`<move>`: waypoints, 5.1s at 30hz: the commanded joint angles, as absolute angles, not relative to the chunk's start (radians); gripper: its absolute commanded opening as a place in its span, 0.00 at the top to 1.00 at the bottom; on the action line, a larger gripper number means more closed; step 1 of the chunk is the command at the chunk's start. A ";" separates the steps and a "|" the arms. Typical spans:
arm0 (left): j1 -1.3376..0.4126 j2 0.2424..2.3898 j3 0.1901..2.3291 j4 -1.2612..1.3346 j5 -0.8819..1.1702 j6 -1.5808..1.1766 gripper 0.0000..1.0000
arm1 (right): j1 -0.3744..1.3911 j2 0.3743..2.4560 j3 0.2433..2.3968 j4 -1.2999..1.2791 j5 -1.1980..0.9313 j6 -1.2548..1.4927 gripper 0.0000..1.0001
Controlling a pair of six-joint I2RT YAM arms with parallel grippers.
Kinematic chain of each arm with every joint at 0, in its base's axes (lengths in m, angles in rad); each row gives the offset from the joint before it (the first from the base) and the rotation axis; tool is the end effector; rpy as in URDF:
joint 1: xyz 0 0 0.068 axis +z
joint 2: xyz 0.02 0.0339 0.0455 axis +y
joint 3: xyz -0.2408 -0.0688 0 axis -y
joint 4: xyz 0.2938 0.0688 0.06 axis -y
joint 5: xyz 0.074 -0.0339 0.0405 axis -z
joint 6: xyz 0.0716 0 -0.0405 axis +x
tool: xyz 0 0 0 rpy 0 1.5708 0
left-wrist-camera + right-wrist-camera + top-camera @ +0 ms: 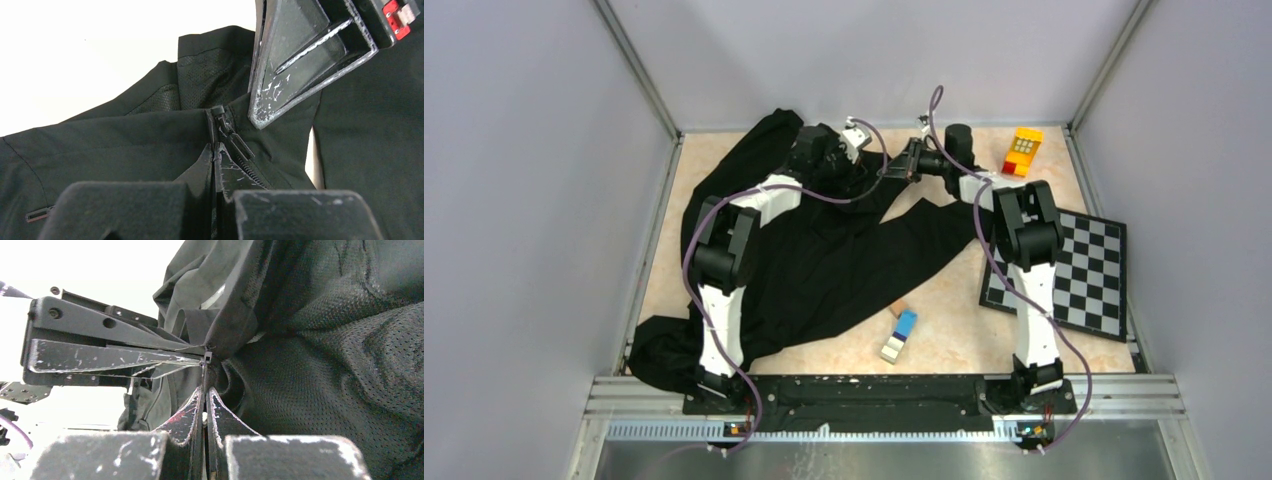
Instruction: Zip up the jacket
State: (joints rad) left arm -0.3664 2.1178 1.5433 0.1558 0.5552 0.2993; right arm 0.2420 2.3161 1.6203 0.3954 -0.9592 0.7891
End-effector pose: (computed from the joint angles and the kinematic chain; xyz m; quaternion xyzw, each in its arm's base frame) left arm 0.4978 -0.2314 0.1551 0.4046 0.7135 -0.2473 0.5159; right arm 0.5269 0.1905 0.1141 -0.0707 0.7615 0.5827 0.2749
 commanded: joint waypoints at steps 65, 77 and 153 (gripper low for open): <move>-0.236 1.937 1.366 0.234 0.685 -0.839 0.42 | 0.296 2.204 1.552 0.924 -1.069 0.653 1.00; -0.233 1.992 1.319 0.437 0.717 -1.133 0.38 | 0.299 2.198 1.544 0.937 -1.063 0.656 1.00; -0.247 2.010 1.211 0.678 0.656 -1.295 1.00 | 0.317 2.127 1.424 0.925 -0.793 0.635 1.00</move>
State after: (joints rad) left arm -0.2443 2.0682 1.2606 0.6395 0.6563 -1.3159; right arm 0.3096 2.2436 1.4639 0.8589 -0.9302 0.6720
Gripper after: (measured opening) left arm 0.007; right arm 0.004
